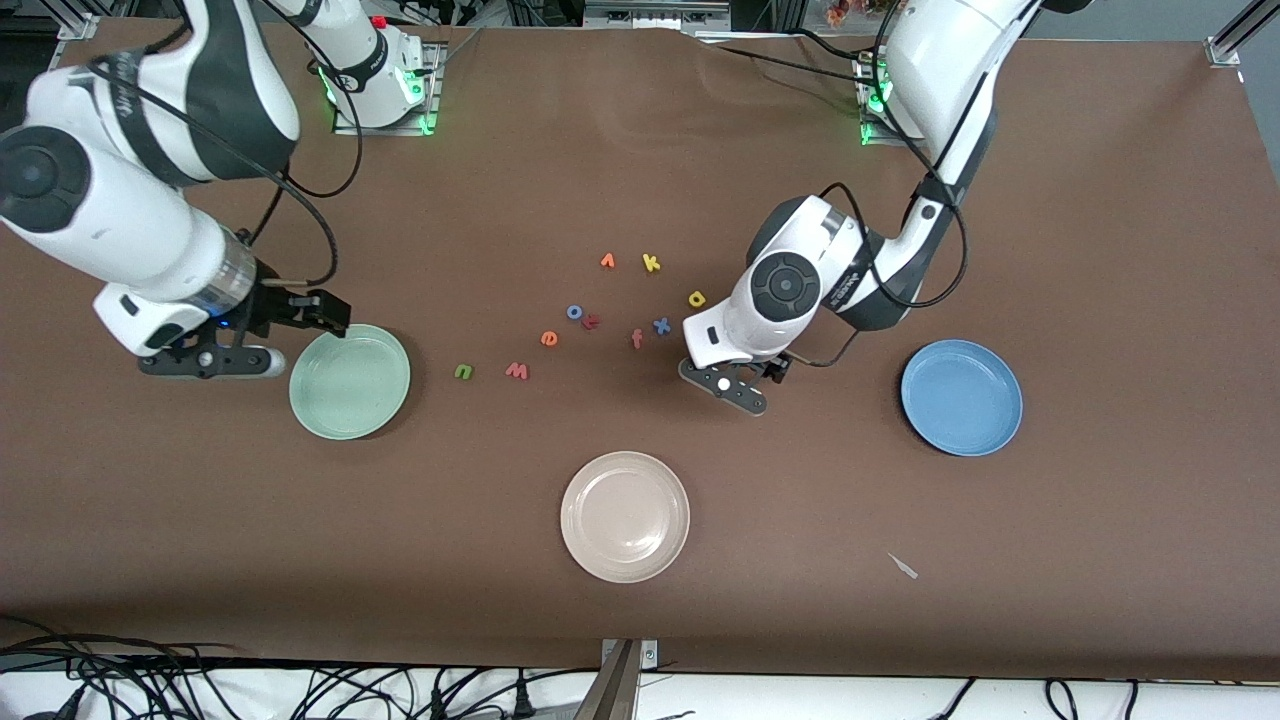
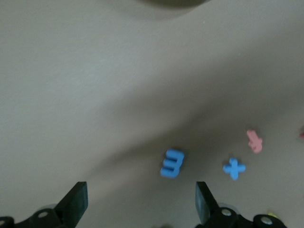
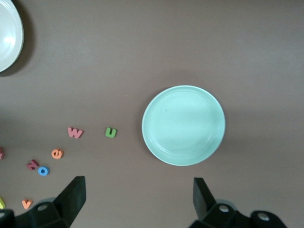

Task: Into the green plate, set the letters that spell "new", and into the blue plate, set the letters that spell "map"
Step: 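Move both grippers out toward the scattered foam letters, then grasp the blue 3 with the left gripper while the right gripper lowers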

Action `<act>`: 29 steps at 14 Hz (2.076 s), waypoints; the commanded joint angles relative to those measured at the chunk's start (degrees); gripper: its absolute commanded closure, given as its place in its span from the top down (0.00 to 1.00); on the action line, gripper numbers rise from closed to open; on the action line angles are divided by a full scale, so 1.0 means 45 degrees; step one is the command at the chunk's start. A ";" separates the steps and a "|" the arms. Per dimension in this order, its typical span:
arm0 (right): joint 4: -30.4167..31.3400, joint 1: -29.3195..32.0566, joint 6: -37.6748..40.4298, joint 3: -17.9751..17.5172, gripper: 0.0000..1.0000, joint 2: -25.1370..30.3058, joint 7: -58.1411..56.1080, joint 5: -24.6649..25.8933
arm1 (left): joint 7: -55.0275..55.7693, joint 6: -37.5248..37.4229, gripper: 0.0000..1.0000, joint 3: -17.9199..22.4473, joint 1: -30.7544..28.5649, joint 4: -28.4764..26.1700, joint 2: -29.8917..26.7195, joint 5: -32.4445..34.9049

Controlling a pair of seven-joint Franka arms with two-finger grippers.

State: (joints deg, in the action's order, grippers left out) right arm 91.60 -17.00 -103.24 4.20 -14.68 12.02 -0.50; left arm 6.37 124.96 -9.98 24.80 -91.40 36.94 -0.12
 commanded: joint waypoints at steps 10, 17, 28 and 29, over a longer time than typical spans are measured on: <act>0.4212 -0.0540 -0.5530 -0.0816 1.00 -0.0077 0.1490 -0.0124 | 0.1572 0.2484 1.00 0.0246 0.1032 -0.1311 0.0832 0.1120; 0.6519 -0.0832 -0.8699 -0.1284 1.00 -0.0311 0.3462 -0.0105 | 0.2607 0.2465 0.71 0.0207 0.1130 -0.1272 0.1165 0.2350; 0.6422 -0.0852 -0.9793 -0.1226 0.99 -0.2127 0.4889 -0.0027 | 0.2880 0.2387 0.01 0.0207 0.0954 -0.1194 0.1127 0.2175; 0.6422 -0.0813 -0.9793 -0.1206 0.99 -0.2244 0.4927 -0.0065 | 0.2861 0.2174 0.00 0.0226 0.0818 -0.1058 0.0991 0.2116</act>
State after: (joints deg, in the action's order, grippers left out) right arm 120.73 -20.90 -146.90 -1.33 -24.26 33.33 -0.54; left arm 18.30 135.64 -9.66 29.12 -96.88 41.77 8.58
